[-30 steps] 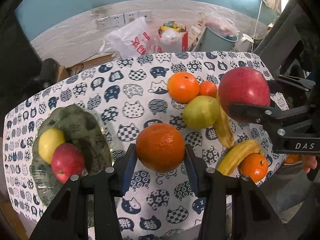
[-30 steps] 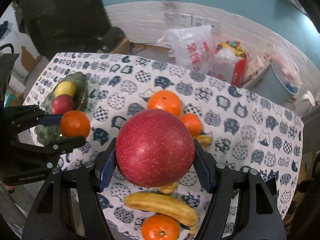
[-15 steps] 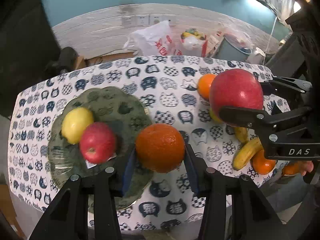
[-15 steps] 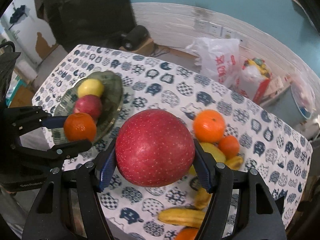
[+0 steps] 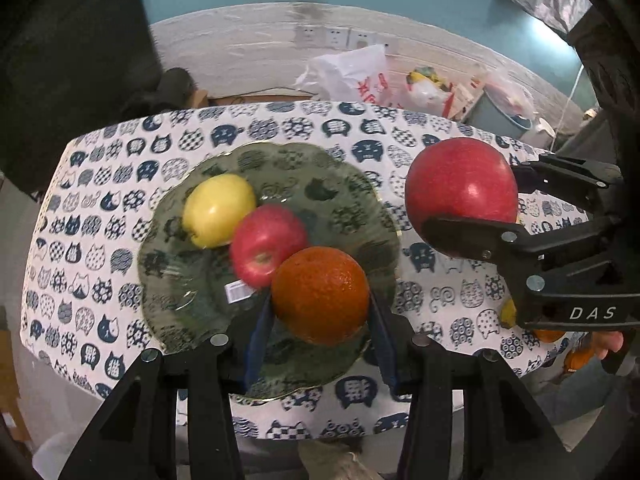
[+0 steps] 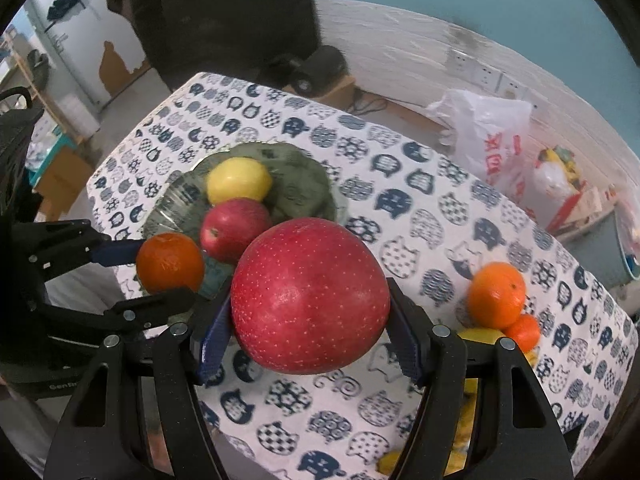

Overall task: Organize fruits
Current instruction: 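Carry the orange and apple onto the green plate and release both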

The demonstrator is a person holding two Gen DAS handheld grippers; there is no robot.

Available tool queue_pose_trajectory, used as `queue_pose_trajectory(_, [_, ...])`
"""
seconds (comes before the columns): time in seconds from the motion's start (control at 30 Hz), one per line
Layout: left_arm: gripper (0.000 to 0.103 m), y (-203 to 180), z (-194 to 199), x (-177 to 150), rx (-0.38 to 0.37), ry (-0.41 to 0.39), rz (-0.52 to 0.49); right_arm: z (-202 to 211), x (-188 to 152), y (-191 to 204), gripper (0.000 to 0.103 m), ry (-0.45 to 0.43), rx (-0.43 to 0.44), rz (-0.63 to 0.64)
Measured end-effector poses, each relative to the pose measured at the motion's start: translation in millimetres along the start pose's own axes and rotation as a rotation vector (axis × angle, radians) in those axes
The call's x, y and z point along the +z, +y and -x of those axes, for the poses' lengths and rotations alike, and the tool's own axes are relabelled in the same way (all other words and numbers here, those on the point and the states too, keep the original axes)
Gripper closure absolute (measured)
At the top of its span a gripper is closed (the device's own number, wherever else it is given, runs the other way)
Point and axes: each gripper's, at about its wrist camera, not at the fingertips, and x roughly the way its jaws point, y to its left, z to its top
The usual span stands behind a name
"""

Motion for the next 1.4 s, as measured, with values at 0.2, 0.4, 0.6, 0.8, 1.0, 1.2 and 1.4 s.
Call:
queue_pose_trajectory(0.2, [0.055, 22, -3, -8, 0.016, 0.011, 0.034, -16, 10, 20, 0.033, 0.018, 0.021, 0.023])
queue_pose_trajectory(0.4, [0.055, 40, -11, -15, 0.038, 0.037, 0.06, -36, 13, 32, 0.033, 0.058, 0.039, 0.04])
queue_pose_trajectory(0.6, [0.055, 53, -24, -22, 0.051, 0.076, 0.079, -56, 9, 41, 0.033, 0.102, 0.053, 0.05])
queue_pose_trajectory(0.8, [0.055, 62, -34, -27, 0.062, 0.107, 0.095, -71, 4, 50, 0.033, 0.142, 0.072, 0.058])
queue_pose_trajectory(1.0, [0.055, 71, -45, -32, 0.065, 0.148, 0.119, -85, -4, 59, 0.033, 0.182, 0.086, 0.067])
queue_pose_trajectory(1.2, [0.055, 79, -54, -38, 0.068, 0.187, 0.141, -95, -10, 62, 0.033, 0.214, 0.104, 0.056])
queue_pose_trajectory(1.4, [0.046, 80, -51, -35, 0.079, 0.184, 0.148, -97, -10, 57, 0.033, 0.231, 0.133, 0.041])
